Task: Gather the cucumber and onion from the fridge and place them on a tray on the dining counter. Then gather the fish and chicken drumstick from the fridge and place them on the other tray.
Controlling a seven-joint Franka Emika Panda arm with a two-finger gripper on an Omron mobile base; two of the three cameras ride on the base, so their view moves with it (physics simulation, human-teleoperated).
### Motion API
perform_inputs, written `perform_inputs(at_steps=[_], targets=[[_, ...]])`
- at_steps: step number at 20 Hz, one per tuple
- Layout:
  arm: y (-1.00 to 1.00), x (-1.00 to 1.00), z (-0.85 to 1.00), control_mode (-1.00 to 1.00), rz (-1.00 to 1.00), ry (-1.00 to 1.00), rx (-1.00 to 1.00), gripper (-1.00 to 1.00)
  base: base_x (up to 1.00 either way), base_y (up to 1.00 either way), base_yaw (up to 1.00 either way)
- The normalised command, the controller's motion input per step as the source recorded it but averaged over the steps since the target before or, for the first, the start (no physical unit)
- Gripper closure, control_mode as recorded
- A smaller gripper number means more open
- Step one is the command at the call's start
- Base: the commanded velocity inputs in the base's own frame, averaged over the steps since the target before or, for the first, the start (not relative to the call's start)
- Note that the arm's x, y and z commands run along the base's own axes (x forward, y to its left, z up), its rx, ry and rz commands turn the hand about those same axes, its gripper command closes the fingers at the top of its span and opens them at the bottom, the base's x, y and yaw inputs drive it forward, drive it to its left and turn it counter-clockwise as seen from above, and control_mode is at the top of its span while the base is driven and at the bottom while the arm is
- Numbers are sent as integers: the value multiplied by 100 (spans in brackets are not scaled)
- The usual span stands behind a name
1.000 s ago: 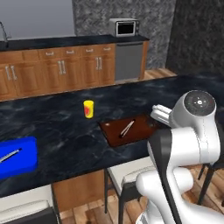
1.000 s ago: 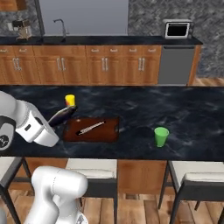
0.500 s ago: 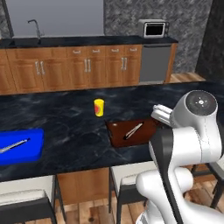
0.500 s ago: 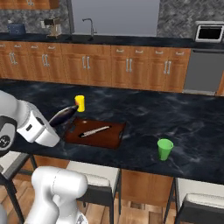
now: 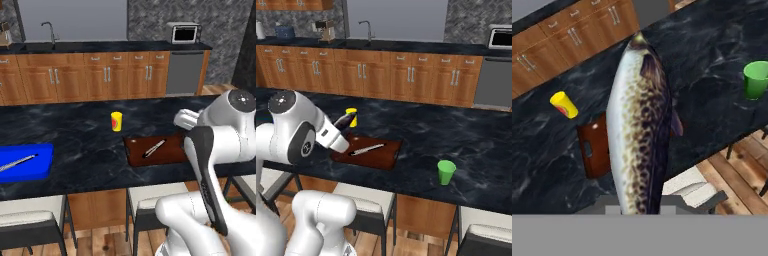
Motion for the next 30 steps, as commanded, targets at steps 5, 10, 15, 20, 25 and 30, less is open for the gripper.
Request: perform_inputs(at_steps=[5, 10, 15, 20, 25, 30], targets=[[-16, 93, -43, -100, 22, 18, 2, 100, 0, 0, 0], [0, 49, -44, -100, 4, 8, -2, 100, 0, 0, 0], [0, 25, -48, -100, 1, 5, 0, 100, 0, 0, 0], [0, 27, -71, -100, -4, 1, -6, 100, 0, 0, 0], [0, 41, -49, -100, -7, 3, -10, 100, 0, 0, 0], [0, 49, -38, -100, -3, 8, -5, 100, 0, 0, 0]])
